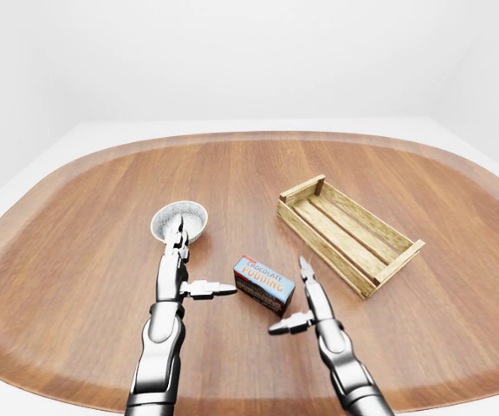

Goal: Pick up the chocolate pudding and put it in the tray.

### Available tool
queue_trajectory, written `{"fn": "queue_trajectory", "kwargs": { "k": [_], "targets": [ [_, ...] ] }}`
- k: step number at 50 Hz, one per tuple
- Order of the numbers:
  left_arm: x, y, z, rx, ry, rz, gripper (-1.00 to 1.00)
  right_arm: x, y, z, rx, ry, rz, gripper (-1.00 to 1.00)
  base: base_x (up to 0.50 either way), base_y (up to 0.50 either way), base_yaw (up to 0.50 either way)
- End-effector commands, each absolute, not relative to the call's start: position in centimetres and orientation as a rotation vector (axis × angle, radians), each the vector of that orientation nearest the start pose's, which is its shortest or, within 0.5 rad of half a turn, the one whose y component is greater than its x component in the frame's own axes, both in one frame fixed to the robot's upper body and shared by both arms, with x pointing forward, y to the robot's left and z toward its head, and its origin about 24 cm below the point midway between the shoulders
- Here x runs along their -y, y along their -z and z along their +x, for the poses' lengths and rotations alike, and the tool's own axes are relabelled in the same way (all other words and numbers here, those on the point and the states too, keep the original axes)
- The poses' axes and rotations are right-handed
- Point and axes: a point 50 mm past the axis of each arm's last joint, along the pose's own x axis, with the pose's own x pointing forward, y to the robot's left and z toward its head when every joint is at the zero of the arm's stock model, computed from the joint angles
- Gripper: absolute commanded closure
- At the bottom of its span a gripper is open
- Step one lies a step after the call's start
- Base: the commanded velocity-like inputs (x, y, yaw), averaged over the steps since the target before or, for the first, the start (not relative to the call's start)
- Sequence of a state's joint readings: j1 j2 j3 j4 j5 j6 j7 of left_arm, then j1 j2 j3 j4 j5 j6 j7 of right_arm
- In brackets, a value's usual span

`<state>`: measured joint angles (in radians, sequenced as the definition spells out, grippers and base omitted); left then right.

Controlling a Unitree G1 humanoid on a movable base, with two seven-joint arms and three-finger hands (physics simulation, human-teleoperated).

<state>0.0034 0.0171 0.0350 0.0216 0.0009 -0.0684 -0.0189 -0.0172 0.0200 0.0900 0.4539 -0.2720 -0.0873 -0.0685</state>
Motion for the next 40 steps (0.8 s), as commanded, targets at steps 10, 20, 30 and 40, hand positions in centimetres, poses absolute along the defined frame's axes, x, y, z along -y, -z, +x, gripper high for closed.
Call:
{"fn": "queue_trajectory", "kwargs": {
  "k": [10, 20, 30, 40],
  "targets": [
    [-16.0, -4.3, 25.2, 0.038, -0.011, 0.008, -1.00, 12.1, 5.3, 23.2, -0.347, -0.108, -0.280, 1.00, 0.00, 0.00, 0.00],
    [-16.0, -4.3, 25.2, 0.038, -0.011, 0.008, -1.00, 12.2, 5.1, 23.4, -0.337, -0.106, -0.284, 1.00, 0.00, 0.00, 0.00],
    [-16.0, -4.3, 25.2, 0.038, -0.011, 0.007, -1.00, 12.0, 4.4, 23.3, -0.302, -0.108, -0.267, 1.00, 0.00, 0.00, 0.00],
    [-16.0, -4.3, 25.2, 0.038, -0.010, 0.008, -1.00, 12.0, 1.9, 23.6, -0.195, -0.106, -0.238, 1.00, 0.00, 0.00, 0.00]
  ]
}}
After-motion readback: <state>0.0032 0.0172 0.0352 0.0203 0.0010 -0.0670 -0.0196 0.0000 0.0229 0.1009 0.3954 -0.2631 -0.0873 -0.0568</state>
